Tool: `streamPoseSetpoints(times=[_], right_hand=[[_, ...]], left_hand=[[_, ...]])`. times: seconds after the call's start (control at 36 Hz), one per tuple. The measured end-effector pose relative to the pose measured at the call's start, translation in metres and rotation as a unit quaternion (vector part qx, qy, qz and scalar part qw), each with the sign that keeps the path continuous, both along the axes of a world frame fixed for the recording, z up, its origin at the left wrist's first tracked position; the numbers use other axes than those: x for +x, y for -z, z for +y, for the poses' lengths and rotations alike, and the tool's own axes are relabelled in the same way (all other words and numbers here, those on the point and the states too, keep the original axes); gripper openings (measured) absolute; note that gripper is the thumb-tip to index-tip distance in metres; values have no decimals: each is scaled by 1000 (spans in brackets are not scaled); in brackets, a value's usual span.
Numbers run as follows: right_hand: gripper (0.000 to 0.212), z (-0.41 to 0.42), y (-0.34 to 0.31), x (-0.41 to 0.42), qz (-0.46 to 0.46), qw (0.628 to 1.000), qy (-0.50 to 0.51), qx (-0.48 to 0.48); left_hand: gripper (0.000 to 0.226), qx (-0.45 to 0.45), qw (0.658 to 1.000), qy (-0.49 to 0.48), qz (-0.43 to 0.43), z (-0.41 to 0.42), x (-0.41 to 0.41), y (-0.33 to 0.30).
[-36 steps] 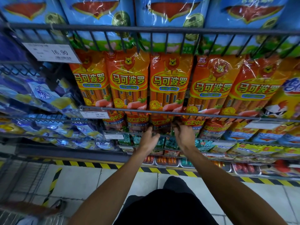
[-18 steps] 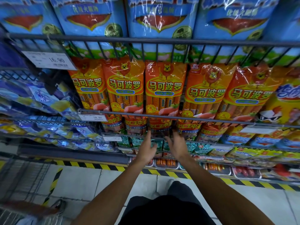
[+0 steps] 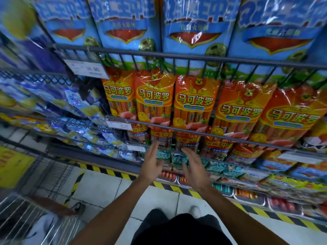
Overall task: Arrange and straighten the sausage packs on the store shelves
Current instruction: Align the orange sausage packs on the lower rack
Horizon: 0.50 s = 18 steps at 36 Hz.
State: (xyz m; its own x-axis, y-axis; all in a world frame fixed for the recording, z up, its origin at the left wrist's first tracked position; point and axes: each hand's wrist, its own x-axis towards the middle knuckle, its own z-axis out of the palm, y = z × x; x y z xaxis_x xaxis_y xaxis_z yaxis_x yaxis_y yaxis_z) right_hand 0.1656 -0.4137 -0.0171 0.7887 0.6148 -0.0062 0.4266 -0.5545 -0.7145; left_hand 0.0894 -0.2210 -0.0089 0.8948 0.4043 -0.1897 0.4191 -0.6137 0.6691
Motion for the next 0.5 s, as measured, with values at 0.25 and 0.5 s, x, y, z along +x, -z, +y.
streamPoseSetpoints(times=[0.25, 0.5], right_hand=[[64, 59, -19, 1, 93, 994, -9, -60], [56, 113, -24, -7, 143, 976, 146, -74]], left_hand=[[83, 22, 998, 30, 50, 79, -13, 3], [83, -141, 980, 85, 115, 84, 25, -3]])
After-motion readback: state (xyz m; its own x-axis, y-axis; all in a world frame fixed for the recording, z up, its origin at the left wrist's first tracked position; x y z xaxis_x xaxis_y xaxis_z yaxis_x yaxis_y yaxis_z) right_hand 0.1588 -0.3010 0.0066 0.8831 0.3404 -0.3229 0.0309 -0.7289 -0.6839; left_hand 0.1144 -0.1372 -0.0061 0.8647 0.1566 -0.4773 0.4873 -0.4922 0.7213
